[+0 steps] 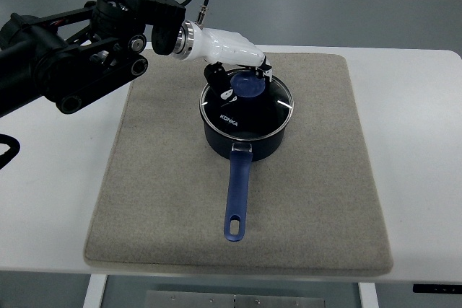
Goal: Open pot lid and place left with left hand
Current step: 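Close the left hand fingers around the blue lid knob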
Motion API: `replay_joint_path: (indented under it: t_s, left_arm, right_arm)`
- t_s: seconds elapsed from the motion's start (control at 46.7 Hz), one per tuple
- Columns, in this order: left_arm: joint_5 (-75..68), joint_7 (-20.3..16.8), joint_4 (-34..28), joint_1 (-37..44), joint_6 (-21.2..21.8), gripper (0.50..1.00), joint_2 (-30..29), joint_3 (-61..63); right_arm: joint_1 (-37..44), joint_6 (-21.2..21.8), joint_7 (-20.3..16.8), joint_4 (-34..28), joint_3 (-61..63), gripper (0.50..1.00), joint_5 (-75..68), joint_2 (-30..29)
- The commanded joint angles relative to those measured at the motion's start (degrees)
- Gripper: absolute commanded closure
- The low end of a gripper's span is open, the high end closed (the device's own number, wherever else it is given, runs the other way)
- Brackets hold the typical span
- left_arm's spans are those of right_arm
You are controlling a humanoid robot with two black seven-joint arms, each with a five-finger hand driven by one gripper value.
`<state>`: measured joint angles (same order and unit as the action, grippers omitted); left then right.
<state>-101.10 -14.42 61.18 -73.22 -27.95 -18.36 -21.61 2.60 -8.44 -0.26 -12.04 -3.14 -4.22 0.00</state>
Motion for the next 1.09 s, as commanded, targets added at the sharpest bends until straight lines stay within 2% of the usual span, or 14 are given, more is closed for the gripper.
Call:
replay_joint_path:
  t_s: [0.0,0.214,0.257,0.321,0.45,0.514,0.557,0.707,1.071]
  left_arm:
    - [-0.2,0.0,0.0,0.0,0.0,0.793,0.0,0.0]
    - [-0.2,0.0,0.0,0.1,0.0,0.802,0.0,0.0]
    - [-0.2,0.0,0.0,0.1,0.0,0.831,-0.1,0.0]
    - [-0.2,0.0,0.0,0.1,0.0,0.840,-0.1,0.0]
    - [-0.2,0.0,0.0,0.1,0.0,0.911,-0.1,0.0]
    - [-0.3,0.0,0.0,0.1,0.1,0.924,-0.1,0.0]
    - [-0.3,0.0,0.0,0.1,0.0,0.956,-0.1,0.0]
    - [-0.4,0.0,0.0,0.1,0.1,0.999,-0.1,0.0]
    - [-2.6,0.0,0.0,0.1,0.1,1.000,-0.2,0.0]
  right_arm:
    - [0.0,0.0,0.0,0.0,0.0,0.585,0.0,0.0]
    - [0.0,0.0,0.0,0.0,0.0,0.585,0.0,0.0]
    - [0.0,0.0,0.0,0.0,0.1,0.585,0.0,0.0]
    - [0.0,0.0,0.0,0.0,0.0,0.585,0.0,0.0]
    - [0.0,0.0,0.0,0.0,0.0,0.585,0.0,0.0]
    - [0.0,0.0,0.0,0.0,0.0,0.585,0.0,0.0]
    - [0.0,0.0,0.0,0.0,0.0,0.585,0.0,0.0]
    - [0.0,0.0,0.0,0.0,0.0,0.585,0.0,0.0]
    - [0.0,0.0,0.0,0.0,0.0,0.585,0.0,0.0]
